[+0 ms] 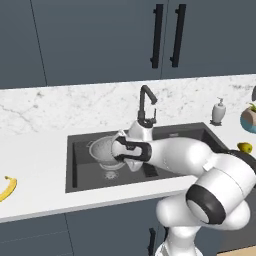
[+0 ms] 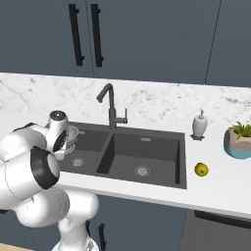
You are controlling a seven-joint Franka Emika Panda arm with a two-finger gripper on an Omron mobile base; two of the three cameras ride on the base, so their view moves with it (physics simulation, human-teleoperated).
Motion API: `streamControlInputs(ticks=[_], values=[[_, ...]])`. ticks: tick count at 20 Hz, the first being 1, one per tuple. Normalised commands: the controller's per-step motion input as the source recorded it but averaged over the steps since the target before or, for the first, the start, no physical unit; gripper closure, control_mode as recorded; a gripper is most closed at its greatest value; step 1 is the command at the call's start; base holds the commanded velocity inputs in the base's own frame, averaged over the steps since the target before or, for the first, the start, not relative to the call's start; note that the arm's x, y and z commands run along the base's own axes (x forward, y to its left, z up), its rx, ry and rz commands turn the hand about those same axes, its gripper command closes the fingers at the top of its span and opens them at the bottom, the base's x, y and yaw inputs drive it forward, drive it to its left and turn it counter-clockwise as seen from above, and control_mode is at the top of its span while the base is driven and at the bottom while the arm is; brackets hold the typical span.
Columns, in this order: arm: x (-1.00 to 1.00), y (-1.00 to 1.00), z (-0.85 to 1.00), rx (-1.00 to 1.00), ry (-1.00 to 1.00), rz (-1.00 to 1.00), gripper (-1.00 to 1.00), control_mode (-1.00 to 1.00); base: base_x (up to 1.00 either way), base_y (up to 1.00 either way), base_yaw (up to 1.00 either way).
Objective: Put the colander in the sink, put the banana, pear in the colander, and turn on the sink faucet and pour water over the colander.
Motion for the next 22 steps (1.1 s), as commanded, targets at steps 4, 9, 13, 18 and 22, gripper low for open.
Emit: streamControlInputs(ticks=[4,9,13,18,22], values=[[0.36,-0.4,-0.19,0.0,0.07,0.0,1.0,-1.0,0.0,0.0,0.0],[0.21,-0.29,-0.45,-0.06,0.05,0.0,1.0,-1.0,0.0,0.0,0.0],[0.22,-0.06,-0.57,-0.12,0.07,0.0,1.0,-1.0,0.0,0.0,0.0],[0.46,-0.07,-0.38,-0.07,0.0,0.0,1.0,-1.0,0.0,0.0,0.0],[0.49,-0.16,-0.36,0.0,0.0,0.0,1.0,-1.0,0.0,0.0,0.0]])
